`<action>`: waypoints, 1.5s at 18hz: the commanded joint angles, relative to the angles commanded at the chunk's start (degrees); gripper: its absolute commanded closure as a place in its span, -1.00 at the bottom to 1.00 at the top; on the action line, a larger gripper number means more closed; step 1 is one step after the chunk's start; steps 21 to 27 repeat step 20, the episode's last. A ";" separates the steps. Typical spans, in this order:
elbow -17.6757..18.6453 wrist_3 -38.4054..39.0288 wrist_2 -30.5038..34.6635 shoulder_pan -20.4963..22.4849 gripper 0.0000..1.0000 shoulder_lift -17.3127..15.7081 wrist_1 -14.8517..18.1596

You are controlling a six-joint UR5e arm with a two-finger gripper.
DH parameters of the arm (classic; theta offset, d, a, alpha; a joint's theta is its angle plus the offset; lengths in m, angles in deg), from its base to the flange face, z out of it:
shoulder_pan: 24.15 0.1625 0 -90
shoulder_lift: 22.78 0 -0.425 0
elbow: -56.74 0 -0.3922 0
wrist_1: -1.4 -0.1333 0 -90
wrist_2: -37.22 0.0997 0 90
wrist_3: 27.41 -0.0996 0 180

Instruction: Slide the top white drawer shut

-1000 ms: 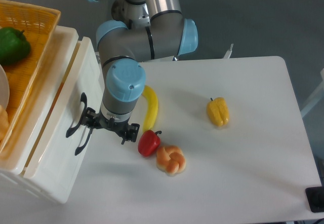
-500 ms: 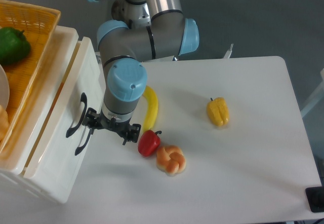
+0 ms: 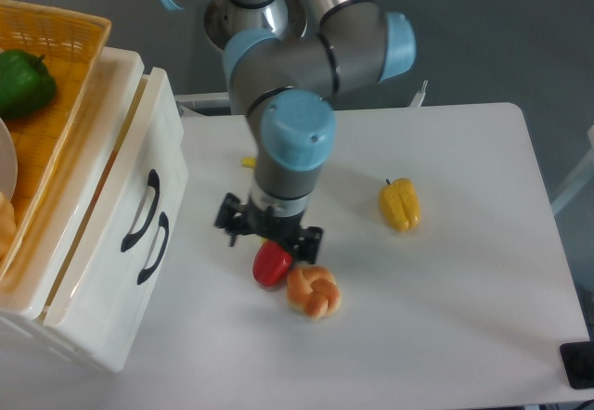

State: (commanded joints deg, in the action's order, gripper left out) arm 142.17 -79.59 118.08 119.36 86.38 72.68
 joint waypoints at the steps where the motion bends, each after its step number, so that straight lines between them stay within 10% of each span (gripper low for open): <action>1: 0.09 -2.98 1.31 1.93 -1.00 -0.18 -0.09; 13: 0.79 -35.25 5.81 18.81 -1.00 -2.55 3.34; 27: 1.14 -46.50 5.89 24.62 -1.00 -2.99 4.04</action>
